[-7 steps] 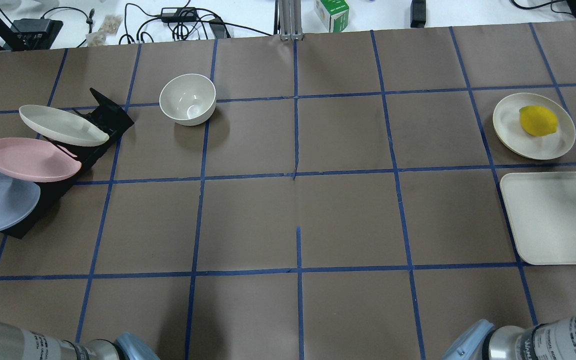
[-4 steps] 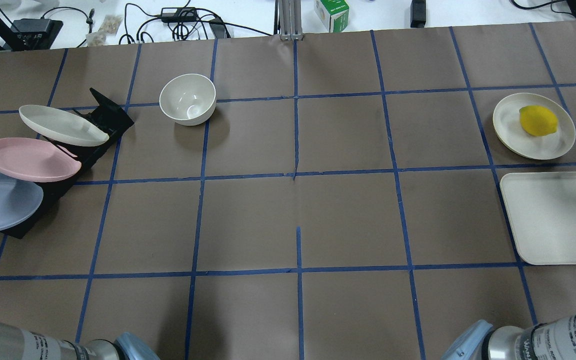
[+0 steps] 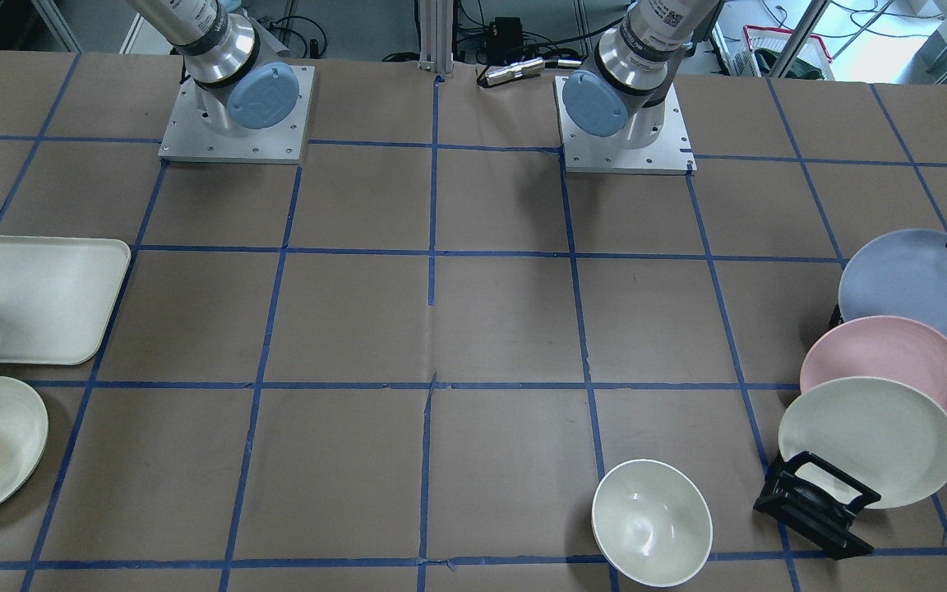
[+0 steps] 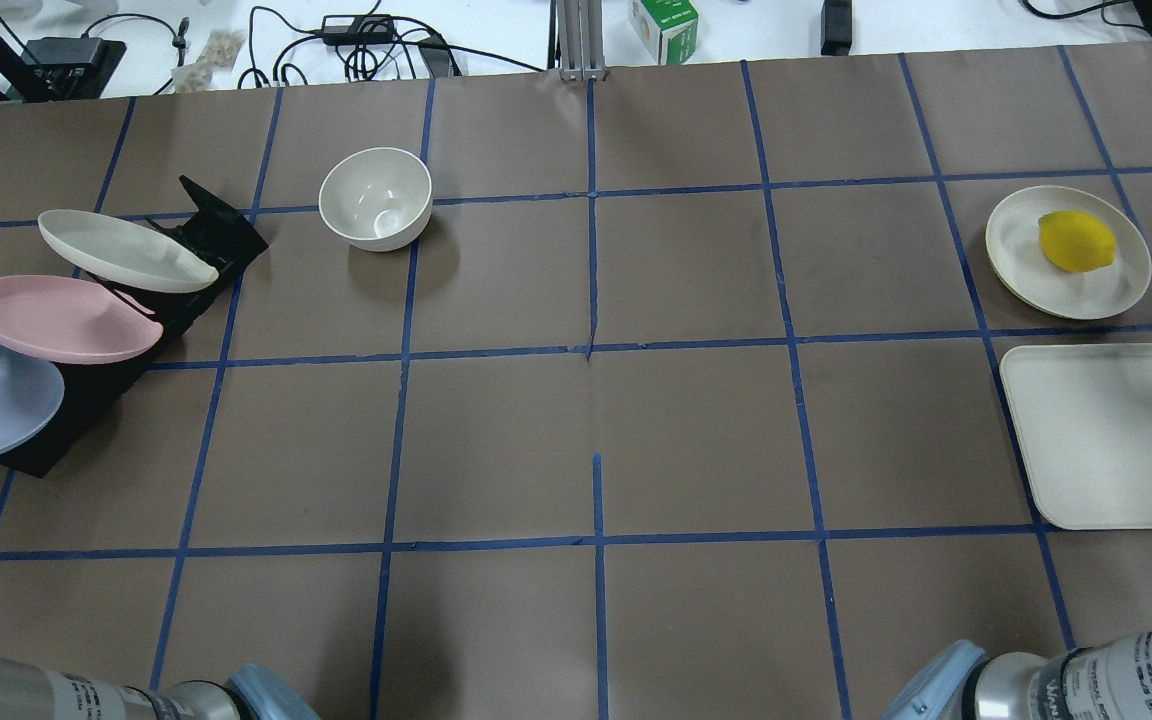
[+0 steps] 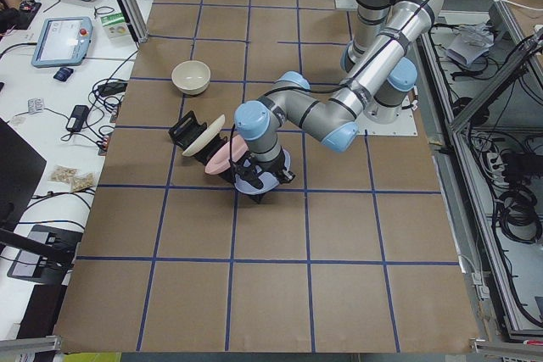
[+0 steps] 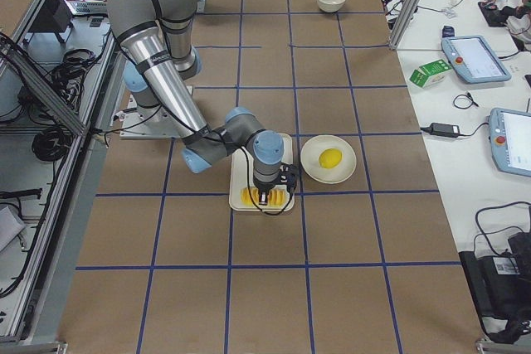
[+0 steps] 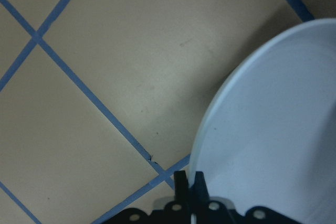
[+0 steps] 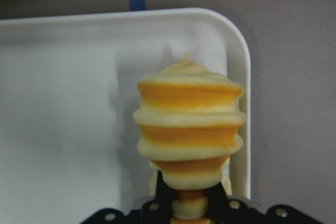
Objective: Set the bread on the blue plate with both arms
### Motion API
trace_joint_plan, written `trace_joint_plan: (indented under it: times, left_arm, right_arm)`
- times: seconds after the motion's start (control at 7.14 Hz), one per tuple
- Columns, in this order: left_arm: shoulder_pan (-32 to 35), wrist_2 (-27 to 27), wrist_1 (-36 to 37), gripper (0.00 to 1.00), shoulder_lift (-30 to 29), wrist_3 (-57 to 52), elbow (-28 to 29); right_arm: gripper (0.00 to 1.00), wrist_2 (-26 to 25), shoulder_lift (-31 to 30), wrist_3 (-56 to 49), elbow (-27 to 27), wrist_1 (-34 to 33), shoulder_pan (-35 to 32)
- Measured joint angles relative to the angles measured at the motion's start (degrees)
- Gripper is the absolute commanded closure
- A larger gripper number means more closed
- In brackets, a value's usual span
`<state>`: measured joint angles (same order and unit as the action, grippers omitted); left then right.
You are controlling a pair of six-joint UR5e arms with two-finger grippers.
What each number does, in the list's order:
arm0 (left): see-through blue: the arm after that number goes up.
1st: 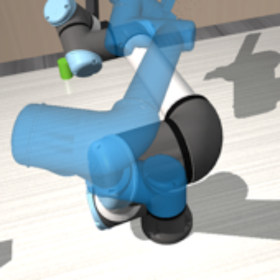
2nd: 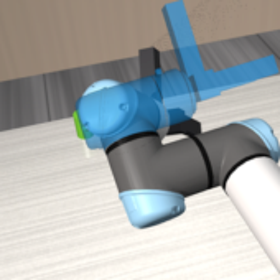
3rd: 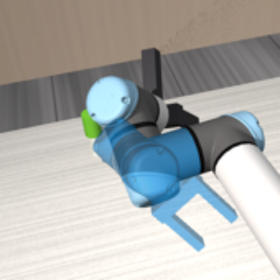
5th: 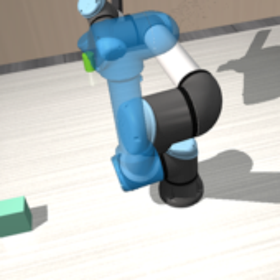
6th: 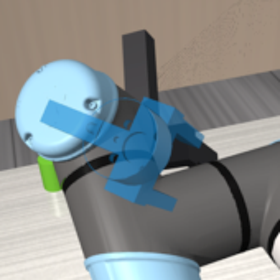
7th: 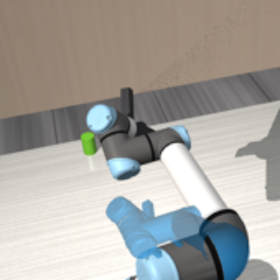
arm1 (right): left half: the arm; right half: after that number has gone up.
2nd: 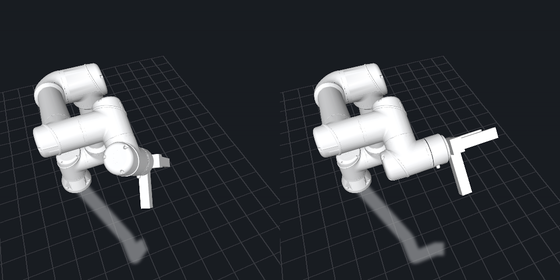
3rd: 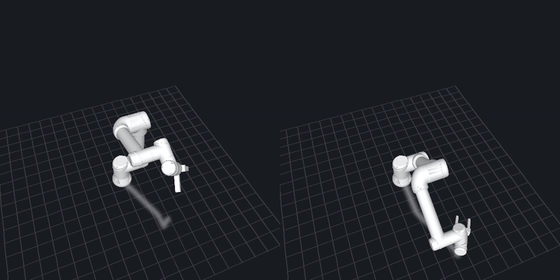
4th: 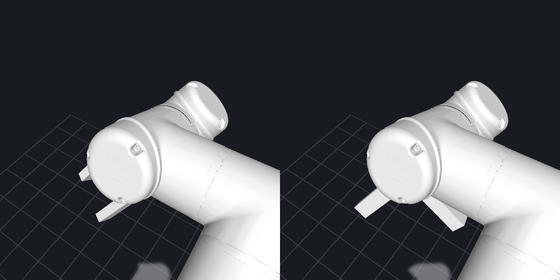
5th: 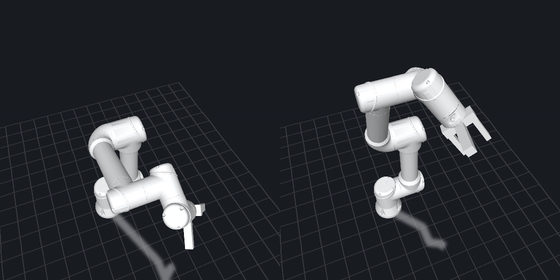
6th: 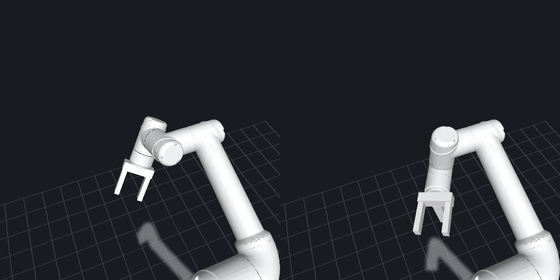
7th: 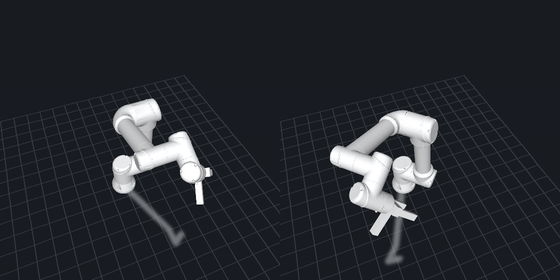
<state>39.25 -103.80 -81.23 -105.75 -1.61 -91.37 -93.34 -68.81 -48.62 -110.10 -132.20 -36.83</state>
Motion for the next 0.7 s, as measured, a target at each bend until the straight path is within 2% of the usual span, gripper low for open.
trace_joint_plan:
  times: [0.14, 0.42, 0.56, 0.7]
  left_arm:
    - [-0.3, -2.2, -5.2, 1.0, 1.8, -0.2, 2.9]
    - [-0.4, -4.4, -17.9, 1.0, 5.8, -0.2, 10.3]
    - [-0.1, -1.7, -23.6, 1.0, 8.0, -0.2, 12.4]
    - [1.1, 4.5, -27.6, 1.0, 10.3, -0.2, 13.1]
  right_arm:
    - [1.0, 0.0, -1.6, 0.6, 0.7, 3.0, -0.8]
    - [1.0, -0.3, -6.6, 4.6, 3.9, 13.8, -4.6]
    - [1.0, -0.4, -9.3, 7.9, 5.3, 19.2, -7.6]
    - [1.0, -0.4, -11.9, 12.3, 6.1, 23.5, -11.5]
